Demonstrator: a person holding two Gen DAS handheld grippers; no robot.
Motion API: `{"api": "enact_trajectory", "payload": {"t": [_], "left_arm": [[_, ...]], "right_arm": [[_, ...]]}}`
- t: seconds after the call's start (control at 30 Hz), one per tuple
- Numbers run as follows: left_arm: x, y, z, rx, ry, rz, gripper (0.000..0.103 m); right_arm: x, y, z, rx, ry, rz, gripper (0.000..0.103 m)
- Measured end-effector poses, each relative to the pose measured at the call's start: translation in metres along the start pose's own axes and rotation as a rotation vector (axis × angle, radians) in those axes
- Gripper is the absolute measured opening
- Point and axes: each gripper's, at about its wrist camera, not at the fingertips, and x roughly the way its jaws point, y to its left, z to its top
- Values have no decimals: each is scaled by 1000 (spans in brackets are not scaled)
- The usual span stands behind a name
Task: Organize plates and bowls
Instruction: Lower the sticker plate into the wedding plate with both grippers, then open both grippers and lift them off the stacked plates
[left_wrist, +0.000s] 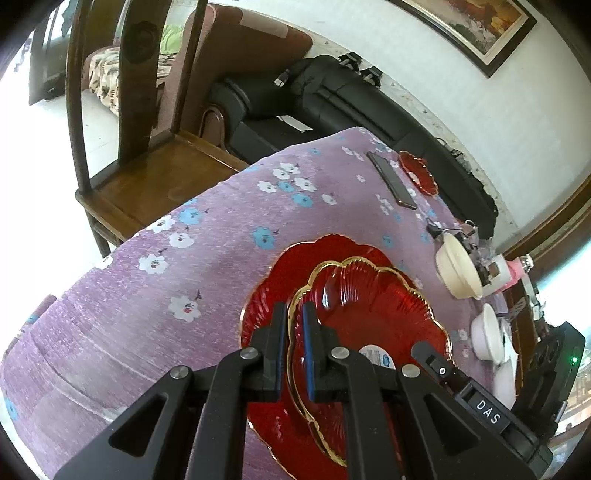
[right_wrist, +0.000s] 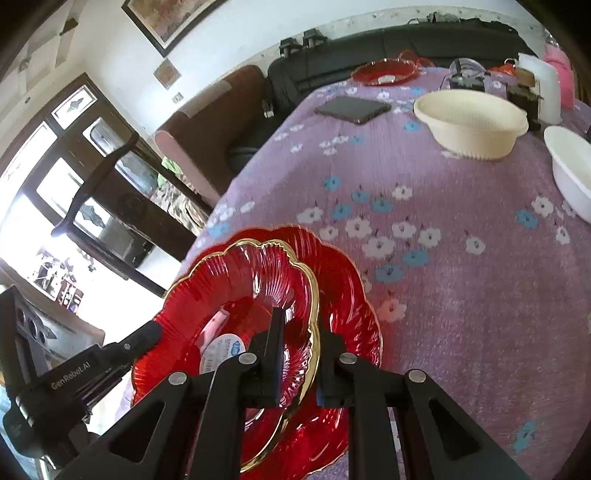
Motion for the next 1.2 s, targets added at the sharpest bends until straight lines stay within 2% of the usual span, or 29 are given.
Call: {"api": "enact_trajectory", "payload": {"t": [0.4, 0.5, 0.6, 0.7, 0.77, 0.87, 1.03, 1.13, 1.2], "left_arm": [[12, -2, -2, 21, 10, 50, 8], [13, -4, -3, 26, 11, 59, 13], [11, -8, -4, 34, 18, 29, 26], [7, -13, -4, 46, 25, -3, 44], [4, -15, -4, 42, 33, -44, 63], [1, -14, -2, 6, 53, -104, 78], [-1, 4, 5, -105, 70, -219, 82], [-8, 10, 6, -134, 45, -228, 82], [-14, 8, 6, -116, 32, -209, 82]], "right_arm": [[8, 5, -2, -55, 7, -64, 15], [10, 10, -2, -84, 12, -91, 18], [12, 12, -1, -102, 16, -114, 19], [13, 14, 0, -110, 32, -123, 22], [15, 16, 1, -119, 42, -127, 27], [17, 23, 1, -148, 45, -153, 36], [11, 27, 1, -178, -4, -204, 50], [6, 27, 3, -179, -25, -195, 51], [1, 29, 3, -188, -47, -194, 51]]}}
